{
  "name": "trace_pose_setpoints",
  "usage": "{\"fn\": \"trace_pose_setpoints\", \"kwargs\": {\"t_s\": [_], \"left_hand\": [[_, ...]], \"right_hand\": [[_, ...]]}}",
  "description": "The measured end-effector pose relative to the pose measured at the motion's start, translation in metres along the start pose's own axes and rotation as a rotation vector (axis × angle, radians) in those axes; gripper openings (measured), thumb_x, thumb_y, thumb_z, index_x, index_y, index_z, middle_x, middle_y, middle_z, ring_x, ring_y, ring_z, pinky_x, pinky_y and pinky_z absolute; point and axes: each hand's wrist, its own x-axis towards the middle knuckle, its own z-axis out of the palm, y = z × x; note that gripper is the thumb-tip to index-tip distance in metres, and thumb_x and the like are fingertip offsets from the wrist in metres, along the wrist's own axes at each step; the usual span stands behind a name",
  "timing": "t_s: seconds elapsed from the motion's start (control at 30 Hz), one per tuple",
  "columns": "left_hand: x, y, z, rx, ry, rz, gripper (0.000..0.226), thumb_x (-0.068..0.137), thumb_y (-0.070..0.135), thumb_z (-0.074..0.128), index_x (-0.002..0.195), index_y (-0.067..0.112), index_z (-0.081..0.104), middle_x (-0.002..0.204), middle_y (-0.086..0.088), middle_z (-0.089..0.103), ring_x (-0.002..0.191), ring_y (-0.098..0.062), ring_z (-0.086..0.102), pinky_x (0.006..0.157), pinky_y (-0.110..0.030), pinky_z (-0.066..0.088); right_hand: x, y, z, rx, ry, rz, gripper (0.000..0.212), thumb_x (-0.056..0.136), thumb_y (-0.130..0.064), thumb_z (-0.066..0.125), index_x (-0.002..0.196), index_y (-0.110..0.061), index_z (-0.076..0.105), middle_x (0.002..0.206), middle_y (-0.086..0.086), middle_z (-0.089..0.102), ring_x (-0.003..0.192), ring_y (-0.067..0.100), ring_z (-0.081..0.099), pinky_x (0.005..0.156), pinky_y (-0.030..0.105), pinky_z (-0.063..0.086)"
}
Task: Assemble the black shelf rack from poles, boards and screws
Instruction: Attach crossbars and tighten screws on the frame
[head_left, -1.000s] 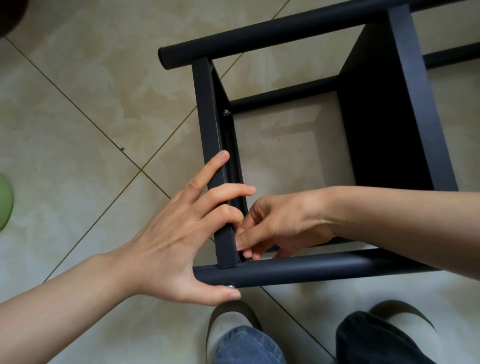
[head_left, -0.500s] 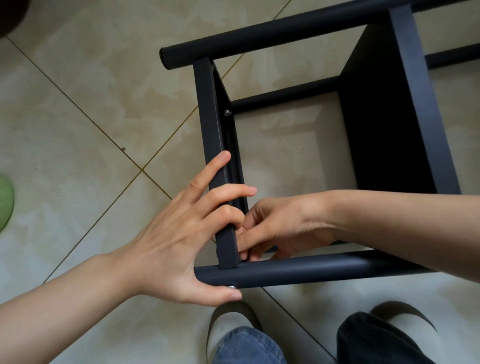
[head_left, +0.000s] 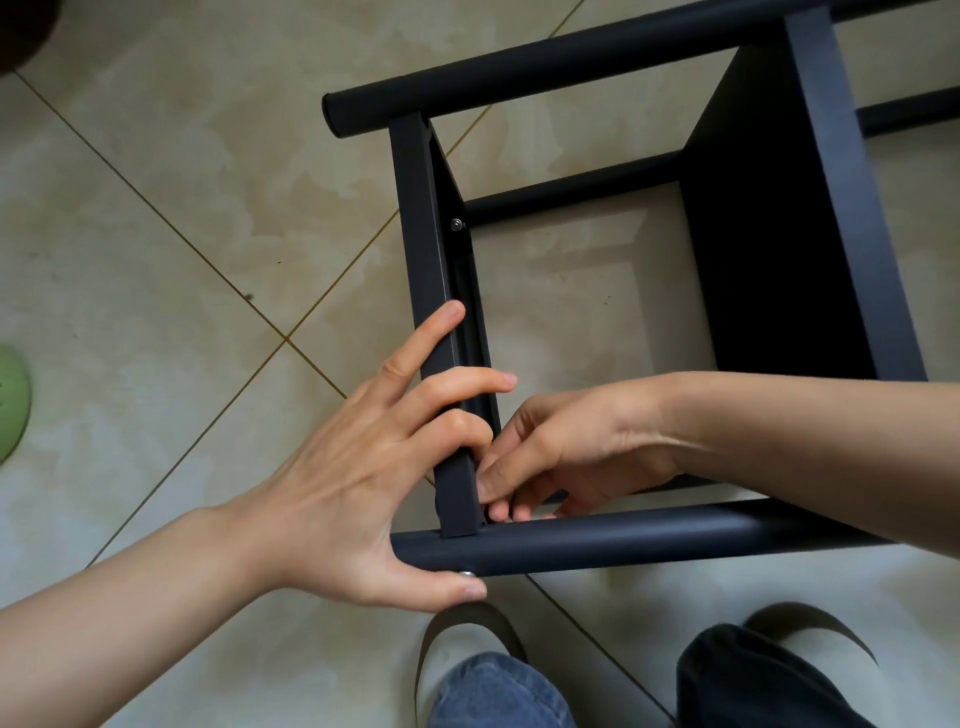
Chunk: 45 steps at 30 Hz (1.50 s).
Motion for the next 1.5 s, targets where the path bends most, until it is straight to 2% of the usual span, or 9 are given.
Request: {"fn": "trace_pose_setpoints", "kwargs": {"t_s": [0.1,0.27,0.37,0.5,0.67,0.8,1.1,1.3,1.5], "left_hand": [[0.000,0.000,0.000,-0.001,0.003,-0.002,0.065,0.069,0.069,0.069,0.110,0.023,0.047,0.149,0.001,0.041,0.155,-0.034,0.002,0.104,-0.049,0.042],[0.000,-0.001,0.001,-0.001,0.004,0.011,0.066,0.070,0.068,0.070,0.112,0.024,0.046,0.148,0.002,0.041,0.155,-0.034,0.001,0.112,-0.042,0.033],[0.000,-0.002,0.001,-0.003,0.011,0.013,0.065,0.070,0.069,0.069,0.112,0.024,0.047,0.149,0.001,0.041,0.155,-0.034,0.001,0.111,-0.040,0.033],[0.000,-0.001,0.001,-0.005,0.013,0.012,0.064,0.071,0.069,0.068,0.111,0.023,0.046,0.148,0.002,0.041,0.155,-0.034,0.001,0.107,-0.042,0.035],[0.000,-0.002,0.002,-0.007,0.013,0.015,0.065,0.070,0.068,0.069,0.112,0.024,0.046,0.149,0.003,0.040,0.155,-0.034,0.002,0.111,-0.038,0.032],[-0.001,-0.002,0.001,-0.003,0.010,0.009,0.065,0.071,0.069,0.069,0.112,0.024,0.046,0.149,0.002,0.040,0.155,-0.033,0.001,0.110,-0.041,0.034],[-0.001,-0.001,0.001,-0.003,0.004,0.009,0.065,0.069,0.068,0.070,0.111,0.024,0.047,0.149,0.002,0.041,0.155,-0.034,0.001,0.112,-0.039,0.032],[0.000,0.000,0.001,-0.009,0.008,0.007,0.064,0.069,0.068,0.069,0.110,0.023,0.047,0.149,0.002,0.041,0.155,-0.034,0.001,0.108,-0.039,0.036],[0.000,-0.002,0.002,-0.009,0.009,0.007,0.064,0.070,0.069,0.068,0.111,0.024,0.047,0.149,0.002,0.041,0.155,-0.034,0.001,0.109,-0.041,0.034]], "right_hand": [[0.002,0.001,0.000,-0.015,0.008,0.011,0.010,0.092,-0.017,0.066,0.086,-0.010,0.069,0.070,0.000,0.060,0.068,0.010,0.053,0.072,0.026,0.047],[0.004,0.001,0.004,-0.014,0.006,-0.011,0.025,0.094,-0.017,0.063,0.070,-0.016,0.071,0.074,0.000,0.064,0.066,0.010,0.053,0.060,0.023,0.049],[-0.001,-0.002,-0.001,-0.014,-0.027,0.038,0.014,0.093,-0.017,0.064,0.080,-0.015,0.070,0.075,-0.002,0.063,0.063,0.007,0.051,0.056,0.019,0.047],[0.001,-0.002,0.001,-0.018,-0.022,0.059,0.016,0.094,-0.018,0.063,0.079,-0.013,0.067,0.069,-0.002,0.058,0.059,0.007,0.047,0.056,0.017,0.043],[0.003,-0.003,0.002,-0.014,-0.014,0.042,0.020,0.096,-0.017,0.061,0.078,-0.014,0.068,0.075,-0.001,0.062,0.064,0.008,0.051,0.057,0.019,0.048],[-0.003,-0.005,-0.004,-0.055,-0.028,0.074,0.007,0.092,-0.017,0.065,0.089,-0.012,0.068,0.070,-0.003,0.060,0.063,0.008,0.050,0.059,0.019,0.043],[0.004,-0.001,-0.001,-0.070,-0.027,0.024,0.021,0.095,-0.022,0.063,0.076,-0.017,0.070,0.076,-0.003,0.063,0.067,0.008,0.051,0.063,0.022,0.041],[0.004,-0.002,0.001,-0.106,0.004,0.059,0.021,0.094,-0.022,0.064,0.074,-0.016,0.067,0.069,-0.004,0.058,0.064,0.009,0.049,0.063,0.022,0.038],[0.002,-0.004,0.000,-0.076,-0.010,0.044,0.020,0.094,-0.016,0.063,0.075,-0.016,0.069,0.074,-0.002,0.063,0.066,0.010,0.050,0.065,0.024,0.038]]}}
